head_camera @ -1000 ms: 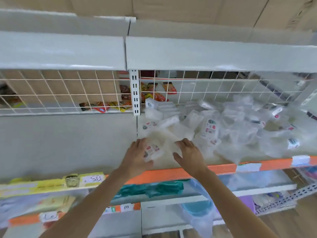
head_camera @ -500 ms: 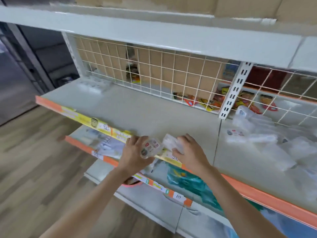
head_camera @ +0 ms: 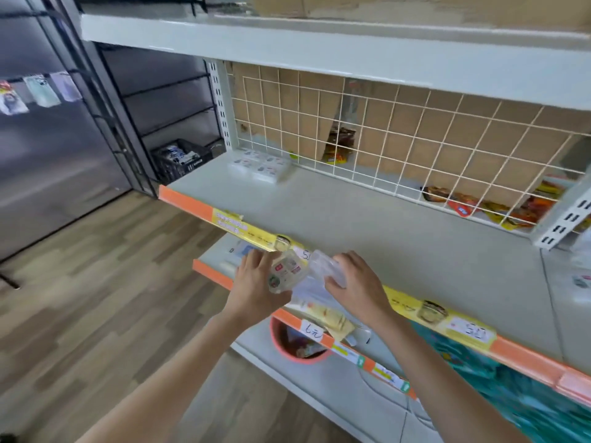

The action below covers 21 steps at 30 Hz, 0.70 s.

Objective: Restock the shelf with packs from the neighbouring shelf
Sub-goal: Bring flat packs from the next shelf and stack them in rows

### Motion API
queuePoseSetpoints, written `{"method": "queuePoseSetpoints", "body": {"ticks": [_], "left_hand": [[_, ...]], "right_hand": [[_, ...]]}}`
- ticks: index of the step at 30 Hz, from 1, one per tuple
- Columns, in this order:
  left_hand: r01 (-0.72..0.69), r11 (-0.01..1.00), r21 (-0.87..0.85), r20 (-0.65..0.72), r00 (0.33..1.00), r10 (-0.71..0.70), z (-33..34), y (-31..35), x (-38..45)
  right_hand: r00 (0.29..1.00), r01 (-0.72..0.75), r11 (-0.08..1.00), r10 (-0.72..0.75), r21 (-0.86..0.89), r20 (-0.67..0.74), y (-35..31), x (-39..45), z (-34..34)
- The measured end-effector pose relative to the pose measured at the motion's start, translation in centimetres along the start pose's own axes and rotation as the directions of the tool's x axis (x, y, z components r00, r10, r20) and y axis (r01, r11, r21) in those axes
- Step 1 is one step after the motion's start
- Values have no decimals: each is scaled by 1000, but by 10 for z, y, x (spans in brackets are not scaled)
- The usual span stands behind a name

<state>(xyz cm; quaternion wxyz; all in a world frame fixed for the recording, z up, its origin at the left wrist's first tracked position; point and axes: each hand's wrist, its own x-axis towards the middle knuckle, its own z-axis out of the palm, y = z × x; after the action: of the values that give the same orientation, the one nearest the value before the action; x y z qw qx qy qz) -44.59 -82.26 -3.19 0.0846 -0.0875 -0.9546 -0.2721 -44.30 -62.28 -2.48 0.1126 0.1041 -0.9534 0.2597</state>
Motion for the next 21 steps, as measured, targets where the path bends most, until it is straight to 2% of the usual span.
{"method": "queuePoseSetpoints", "body": {"ticks": [7,13,18,21], "left_hand": [[39,995,-89,-54,998,-44,-14,-49,48],[-27,997,-69,-61,998,23,-13,-78,114],[-67,996,-64,52,996,70,-7,-98,166],[-87,991,-99,170,980,103,6,-106,188]], "right_hand": [[1000,17,1000,-17,-5,-4,-23,62,30],[999,-14,1000,15,19,-51,-23,133,65],[997,-73,995,73,-74,8,-14,172,80],[992,-129,981,128,-146,-19,-3,182,79]]}}
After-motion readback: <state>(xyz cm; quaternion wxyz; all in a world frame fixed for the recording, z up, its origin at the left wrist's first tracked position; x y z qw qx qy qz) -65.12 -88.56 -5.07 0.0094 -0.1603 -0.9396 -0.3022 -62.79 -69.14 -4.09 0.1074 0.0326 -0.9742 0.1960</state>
